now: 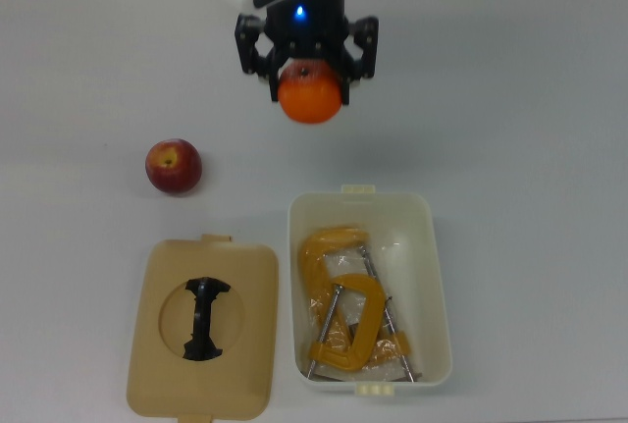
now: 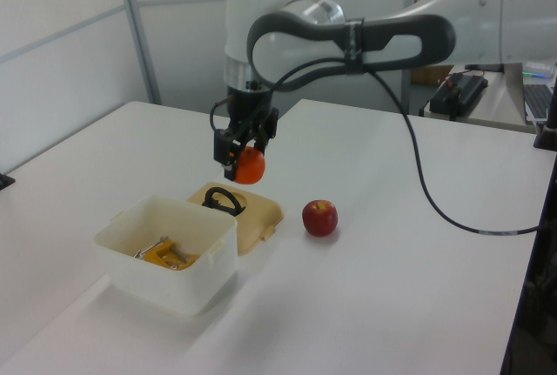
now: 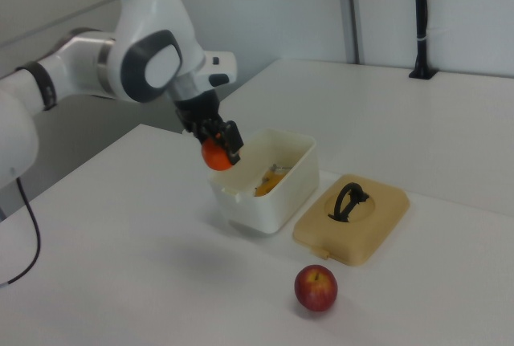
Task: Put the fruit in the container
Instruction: 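Lower the orange into the container and open the gripper, then move the gripper over to the red apple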
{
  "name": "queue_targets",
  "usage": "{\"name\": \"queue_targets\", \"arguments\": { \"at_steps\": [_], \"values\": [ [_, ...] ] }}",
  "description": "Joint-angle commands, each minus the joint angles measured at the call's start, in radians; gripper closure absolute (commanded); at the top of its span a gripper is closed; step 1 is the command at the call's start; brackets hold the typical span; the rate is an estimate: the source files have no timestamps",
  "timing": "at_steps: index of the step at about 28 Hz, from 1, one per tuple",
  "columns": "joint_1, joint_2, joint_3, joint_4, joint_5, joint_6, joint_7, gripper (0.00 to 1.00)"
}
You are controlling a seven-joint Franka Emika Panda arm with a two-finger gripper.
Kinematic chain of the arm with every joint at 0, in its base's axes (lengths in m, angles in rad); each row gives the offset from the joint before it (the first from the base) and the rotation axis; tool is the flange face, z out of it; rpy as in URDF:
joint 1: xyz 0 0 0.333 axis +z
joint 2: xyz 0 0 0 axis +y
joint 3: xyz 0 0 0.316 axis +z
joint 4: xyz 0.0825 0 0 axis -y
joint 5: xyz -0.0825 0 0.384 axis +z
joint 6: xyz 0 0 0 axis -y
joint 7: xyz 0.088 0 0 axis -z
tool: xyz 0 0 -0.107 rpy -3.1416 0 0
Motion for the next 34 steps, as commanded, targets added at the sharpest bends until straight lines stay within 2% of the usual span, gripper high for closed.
{"name": "queue_targets", "arguments": {
  "at_steps": [1, 3, 4, 7, 10, 11, 12, 13, 14, 18, 24, 28, 29, 34],
  "values": [
    [0.008, 0.112, -0.004, 0.047, -0.015, 0.11, 0.075, 1.0],
    [0.015, 0.138, -0.004, 0.047, -0.038, 0.152, 0.112, 1.0],
    [0.021, 0.164, 0.001, 0.047, -0.068, 0.201, 0.156, 1.0],
    [0.031, 0.196, 0.004, 0.045, -0.117, 0.258, 0.216, 1.0],
    [0.033, 0.219, 0.007, 0.045, -0.136, 0.276, 0.24, 0.99],
    [0.035, 0.221, 0.007, 0.044, -0.136, 0.276, 0.24, 0.93],
    [0.038, 0.221, 0.007, 0.044, -0.138, 0.276, 0.24, 0.76],
    [0.042, 0.225, 0.007, 0.042, -0.138, 0.276, 0.241, 0.44],
    [0.051, 0.233, 0.007, 0.042, -0.144, 0.275, 0.244, 0.03],
    [0.055, 0.234, 0.007, 0.039, -0.17, 0.275, 0.247, 0.0],
    [0.055, 0.23, 0.001, 0.04, -0.173, 0.265, 0.246, 0.0],
    [0.041, 0.195, -0.004, 0.03, -0.168, 0.212, 0.229, 0.0],
    [0.016, 0.169, -0.004, 0.022, -0.159, 0.127, 0.179, 0.0],
    [-0.05, 0.141, -0.005, 0.021, -0.124, -0.055, -0.031, 0.0]
  ]
}}
